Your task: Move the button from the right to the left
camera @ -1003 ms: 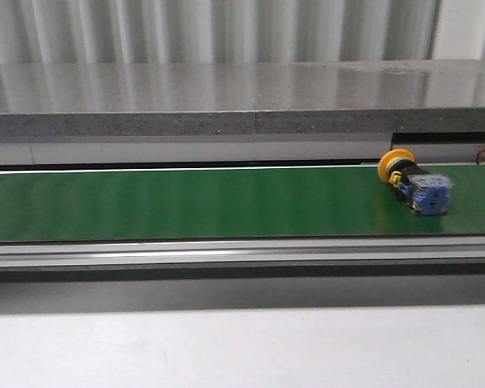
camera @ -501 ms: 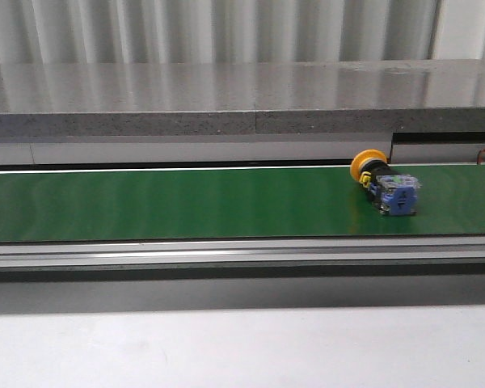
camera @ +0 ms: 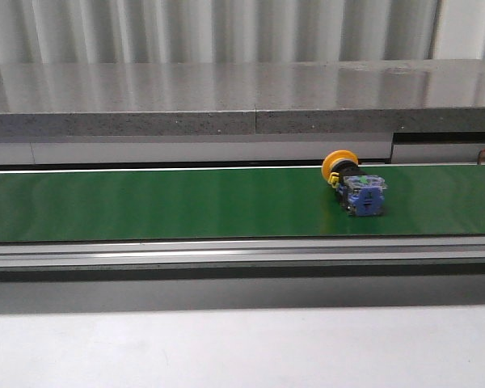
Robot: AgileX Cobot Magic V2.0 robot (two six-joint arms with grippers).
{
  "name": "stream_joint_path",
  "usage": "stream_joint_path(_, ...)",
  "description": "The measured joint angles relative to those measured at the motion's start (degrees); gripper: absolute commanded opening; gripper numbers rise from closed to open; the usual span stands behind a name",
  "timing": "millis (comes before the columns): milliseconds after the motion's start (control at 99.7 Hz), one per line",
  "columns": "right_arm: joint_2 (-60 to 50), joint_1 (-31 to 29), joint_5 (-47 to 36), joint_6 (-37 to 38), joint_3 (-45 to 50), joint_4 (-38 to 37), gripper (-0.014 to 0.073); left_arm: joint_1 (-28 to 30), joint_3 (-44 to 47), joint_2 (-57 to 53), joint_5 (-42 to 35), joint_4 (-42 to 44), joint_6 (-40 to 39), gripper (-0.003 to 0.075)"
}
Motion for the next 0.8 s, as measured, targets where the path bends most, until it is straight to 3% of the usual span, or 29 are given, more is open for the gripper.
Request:
stream_joint_path(511,0.0,0.0,0.0,0.0,0.0,0.0,-0.0068,-0.6,-21.1,20.6,17.4,-12.1,-0.4,0.0618)
stream_joint_path(802,0.0,0.0,0.0,0.0,0.0,0.0,-0.0068,-9.8,-29.6,33.8,23.7,-11.4,-7.8,0.0618)
